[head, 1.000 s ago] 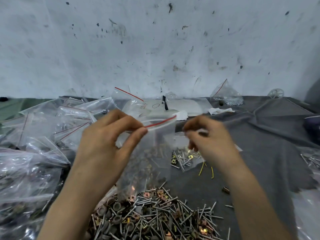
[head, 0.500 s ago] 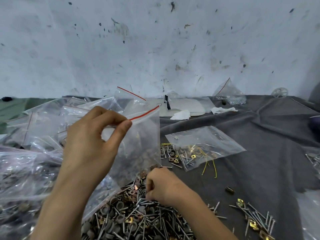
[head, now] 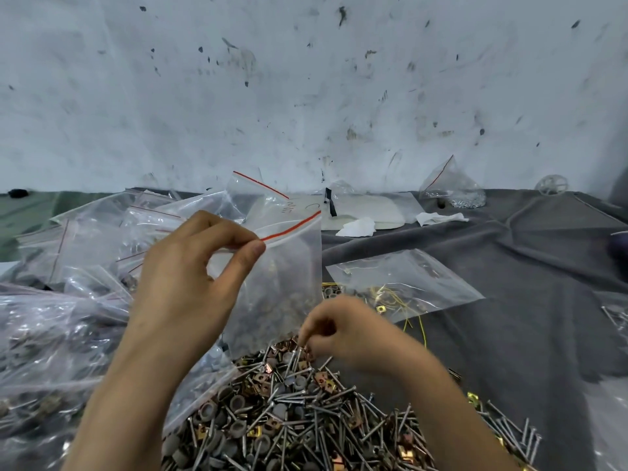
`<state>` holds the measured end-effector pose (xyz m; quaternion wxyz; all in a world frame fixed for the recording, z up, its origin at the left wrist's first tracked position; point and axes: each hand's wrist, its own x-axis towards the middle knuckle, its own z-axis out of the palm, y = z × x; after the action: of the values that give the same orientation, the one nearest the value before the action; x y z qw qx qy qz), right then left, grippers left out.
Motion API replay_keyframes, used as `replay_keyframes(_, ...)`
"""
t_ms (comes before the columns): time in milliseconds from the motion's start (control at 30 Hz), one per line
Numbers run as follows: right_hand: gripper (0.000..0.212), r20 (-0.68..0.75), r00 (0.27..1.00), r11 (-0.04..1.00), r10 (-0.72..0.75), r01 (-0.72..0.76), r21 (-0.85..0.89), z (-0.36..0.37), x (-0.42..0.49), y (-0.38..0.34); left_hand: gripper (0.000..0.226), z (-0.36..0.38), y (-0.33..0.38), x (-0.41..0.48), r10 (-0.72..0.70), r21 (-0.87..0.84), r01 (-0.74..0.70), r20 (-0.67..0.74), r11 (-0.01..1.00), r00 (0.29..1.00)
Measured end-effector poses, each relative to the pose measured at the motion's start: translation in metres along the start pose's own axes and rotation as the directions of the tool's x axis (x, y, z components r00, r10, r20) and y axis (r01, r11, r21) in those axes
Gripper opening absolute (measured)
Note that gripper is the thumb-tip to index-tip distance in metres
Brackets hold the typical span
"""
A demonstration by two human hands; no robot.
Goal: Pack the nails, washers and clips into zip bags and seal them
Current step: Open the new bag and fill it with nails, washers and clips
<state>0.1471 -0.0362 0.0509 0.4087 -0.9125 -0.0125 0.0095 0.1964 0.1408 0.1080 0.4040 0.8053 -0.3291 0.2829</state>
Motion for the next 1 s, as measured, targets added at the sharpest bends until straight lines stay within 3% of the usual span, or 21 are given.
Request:
replay_keyframes(100,0.022,-0.1,0.992,0.975,-0.075,0.094,0.204,-0.028,-0.012,-0.004,0.011,0.002,0.002,0.0,0.046,0.012,-0.047,0.068,0.999,0.997)
replay_keyframes(233,0.03,-0.353,0.922,0.783,-0.158,0.335,0.524,-0.047,-0.029,-0.019,0.013,0.008,0.009,-0.003,0.141,0.017,-0.146,0.173,0.989,0.975)
replay_keyframes(300,0.035,-0.505,0.846,0.77,-0.172,0.436,0.467,-0.049,-0.034,-0.026,0.014,0.012,0.014,-0.004,0.194,-0.003,-0.198,0.217,0.98,0.957)
replay_keyframes(367,0.036,-0.598,0.766,0.822,-0.235,0.485,0.299,-0.048,-0.037,-0.033,0.014,0.014,0.018,-0.006,0.219,-0.037,-0.217,0.249,0.975,0.943)
replay_keyframes(500,0.03,-0.607,0.72,0.923,-0.337,0.38,-0.062,-0.044,-0.038,-0.04,0.013,0.014,0.021,-0.007,0.256,-0.098,-0.238,0.261,0.966,0.931)
replay_keyframes(600,0.024,-0.604,0.727,0.933,-0.327,0.348,-0.087,-0.044,-0.037,-0.04,0.013,0.014,0.021,-0.007,0.25,-0.081,-0.237,0.237,0.968,0.939)
replay_keyframes(733,0.02,-0.69,0.701,0.942,-0.178,0.324,0.086,-0.048,-0.035,-0.032,0.011,0.011,0.016,-0.004,0.167,-0.006,-0.168,0.162,0.986,0.973)
replay_keyframes(867,0.021,-0.658,0.753,0.994,0.009,0.063,0.086,-0.041,-0.023,-0.018,0.01,0.008,0.007,-0.002,0.054,0.048,-0.059,0.083,0.997,0.995)
replay_keyframes(933,0.015,-0.457,0.886,0.993,0.078,-0.108,-0.041,-0.034,-0.018,-0.013,0.014,0.006,0.005,-0.001,0.013,0.047,-0.014,0.036,0.999,0.999)
replay_keyframes(1000,0.011,-0.133,0.975,0.964,0.18,-0.202,-0.173,-0.019,-0.011,-0.007,0.019,0.005,0.005,0.0,-0.003,0.036,0.003,-0.004,0.999,1.0)
